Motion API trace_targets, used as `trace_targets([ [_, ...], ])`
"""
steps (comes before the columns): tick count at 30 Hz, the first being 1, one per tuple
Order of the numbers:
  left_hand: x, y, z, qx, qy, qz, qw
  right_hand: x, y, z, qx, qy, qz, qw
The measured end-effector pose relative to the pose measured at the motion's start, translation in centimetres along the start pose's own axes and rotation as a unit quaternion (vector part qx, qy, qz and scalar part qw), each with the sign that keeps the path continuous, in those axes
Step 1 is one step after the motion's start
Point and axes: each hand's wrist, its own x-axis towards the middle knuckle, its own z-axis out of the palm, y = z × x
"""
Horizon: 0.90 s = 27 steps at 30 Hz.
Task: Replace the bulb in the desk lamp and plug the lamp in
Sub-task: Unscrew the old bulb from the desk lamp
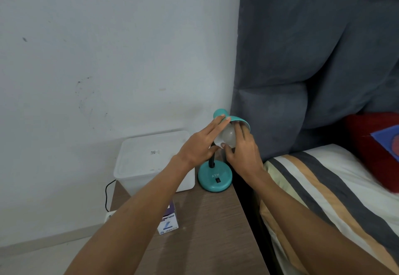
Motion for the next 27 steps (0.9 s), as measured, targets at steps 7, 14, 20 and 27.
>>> trace_targets([
  [7,-0.16,0.15,0.03,0.001,0.003,-0.004,1.000,0.37,-0.14,-0.01,-0.056,-0.005,-0.023,0.998],
  [14,-0.06,0.20,0.04,0.001,0.001,0.000,1.000,0.33,-0.45,-0.19,-0.033,-0.013,-0.014,0.999],
  [20,-0.17,0.19,-0.07,0.001,0.005,-0.004,1.000,0.08,-0.26,0.01,0.007,0.004,-0.012,1.000],
  [27,-0.05,0.17,0.01,0.001,0.005,-0.001,1.000,0.17,-0.02,0.26,-0.037,0.015,-0.006,0.999],
])
